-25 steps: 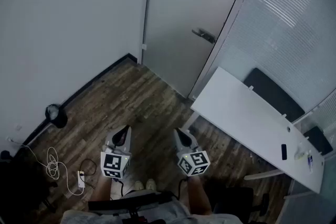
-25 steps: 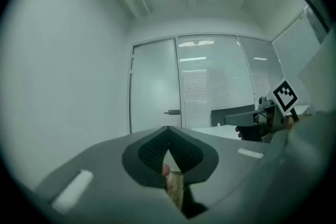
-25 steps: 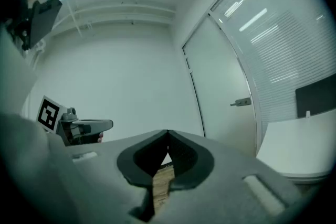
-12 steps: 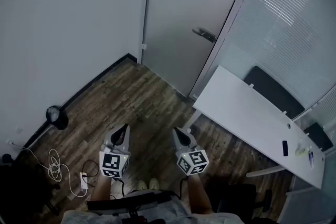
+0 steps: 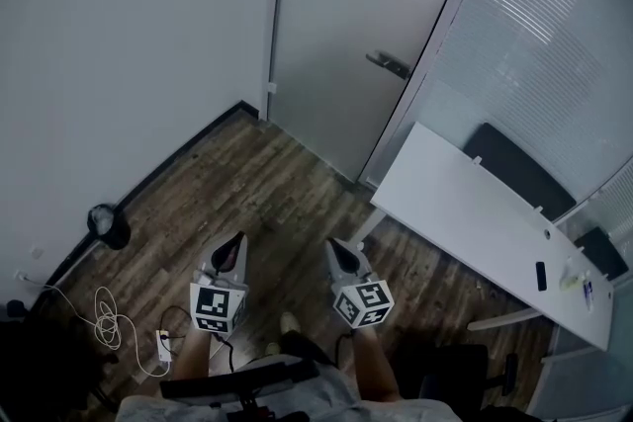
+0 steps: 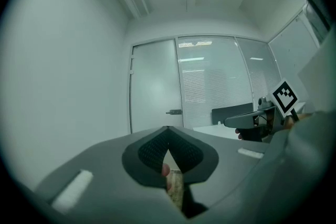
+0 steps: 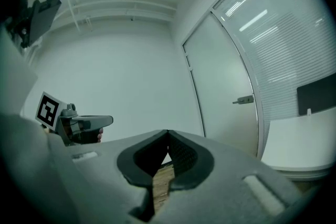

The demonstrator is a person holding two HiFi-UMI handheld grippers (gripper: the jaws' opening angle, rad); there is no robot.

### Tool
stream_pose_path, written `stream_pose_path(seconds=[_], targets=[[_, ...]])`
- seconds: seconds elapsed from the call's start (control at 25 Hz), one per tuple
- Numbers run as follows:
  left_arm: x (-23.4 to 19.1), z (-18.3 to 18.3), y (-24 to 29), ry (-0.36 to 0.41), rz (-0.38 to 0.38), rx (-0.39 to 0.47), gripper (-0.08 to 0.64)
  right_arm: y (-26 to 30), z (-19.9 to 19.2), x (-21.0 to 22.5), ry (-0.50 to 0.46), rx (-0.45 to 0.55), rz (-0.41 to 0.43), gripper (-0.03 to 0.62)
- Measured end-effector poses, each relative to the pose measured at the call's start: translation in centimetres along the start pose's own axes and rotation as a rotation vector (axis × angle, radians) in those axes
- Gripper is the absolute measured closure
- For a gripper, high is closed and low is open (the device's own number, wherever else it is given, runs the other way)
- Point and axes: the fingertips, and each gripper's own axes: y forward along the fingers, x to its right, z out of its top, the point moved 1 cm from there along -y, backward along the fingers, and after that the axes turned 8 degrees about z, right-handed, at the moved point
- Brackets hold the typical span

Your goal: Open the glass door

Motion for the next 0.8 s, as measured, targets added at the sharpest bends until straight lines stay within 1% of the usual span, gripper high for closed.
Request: stream_pose_path(seconds=[0.16,0.32,0.52,0.64,0.8], targets=[[-1.1,-0.3,1.6,0.007,-0.003,-0.002,0.557,2.1,0.0,0.6,-0.003,0.005,0.009,0.591],[-2.5,-0.9,4.7,0.033,0.0,-0.003,0.557,5.0,-0.1,2.6,-0.003,0.0,0.008,0.591],[-4.5,-0.8,9.7,0.053,-0.015,-0.01,0.557,9.7,0.3,5.8,0.002,0.005,0.002,0.591],[-6.4,-0.8,13.4,0.052,-0.021,-0.018,0.557,13.0,0.7,7.7,0.004,0.003,-0.005,0.591],[-8.3,0.0,18.4,0.054,-0.034,-0.008,0.557,16.8,1.4,10.3,0.017,0.009,-0.019,0.591]])
